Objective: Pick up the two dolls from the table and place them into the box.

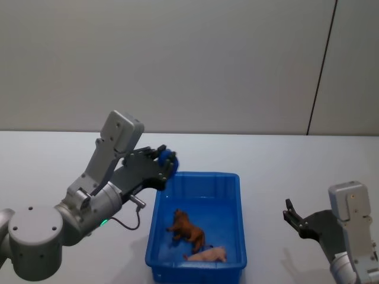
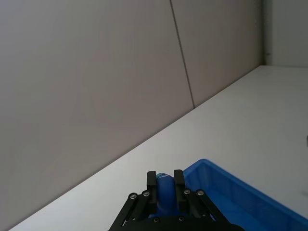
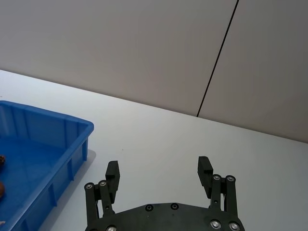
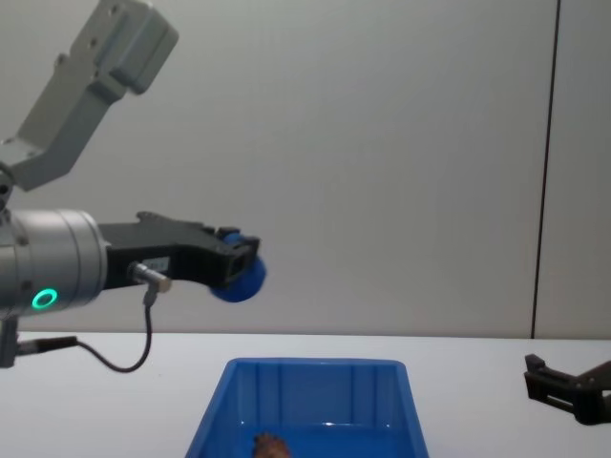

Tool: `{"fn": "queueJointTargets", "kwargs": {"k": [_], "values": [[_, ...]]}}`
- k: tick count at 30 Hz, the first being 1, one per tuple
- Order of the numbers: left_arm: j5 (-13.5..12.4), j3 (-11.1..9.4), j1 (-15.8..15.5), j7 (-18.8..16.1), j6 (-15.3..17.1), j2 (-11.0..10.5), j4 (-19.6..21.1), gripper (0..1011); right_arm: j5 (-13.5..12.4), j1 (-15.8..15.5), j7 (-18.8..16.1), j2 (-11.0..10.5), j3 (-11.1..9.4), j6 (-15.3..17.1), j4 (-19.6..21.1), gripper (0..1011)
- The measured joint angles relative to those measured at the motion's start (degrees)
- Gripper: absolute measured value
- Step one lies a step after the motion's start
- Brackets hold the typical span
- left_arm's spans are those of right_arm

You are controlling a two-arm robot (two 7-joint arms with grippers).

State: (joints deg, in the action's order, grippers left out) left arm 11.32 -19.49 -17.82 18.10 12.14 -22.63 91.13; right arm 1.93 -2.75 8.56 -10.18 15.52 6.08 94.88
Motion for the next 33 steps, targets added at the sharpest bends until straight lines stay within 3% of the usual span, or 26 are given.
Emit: {"fn": "queueJointTargets", "kwargs": {"k": [13,14,24,28,33], "values": [[3.9,-0.6,-2.5,10.4,-4.6,1.7,-3.7,545,0.0,0.0,0.0,0.0,0.0,0.0,0.0,1001],[4.4,-0.8,-2.8,11.7,-5.1,1.9,-4.2,616,0.0,0.0,0.0,0.0,0.0,0.0,0.0,1001],[6.4,-1.3,-4.0,16.1,-6.9,2.9,-6.4,917,0.0,0.0,0.0,0.0,0.0,0.0,0.0,1001],[6.9,-1.4,-4.3,17.4,-7.4,3.2,-7.0,1001,0.0,0.0,0.0,0.0,0.0,0.0,0.0,1001],[7.3,-1.5,-4.6,18.3,-7.8,3.4,-7.5,1001,0.0,0.0,0.0,0.0,0.0,0.0,0.0,1001]]}}
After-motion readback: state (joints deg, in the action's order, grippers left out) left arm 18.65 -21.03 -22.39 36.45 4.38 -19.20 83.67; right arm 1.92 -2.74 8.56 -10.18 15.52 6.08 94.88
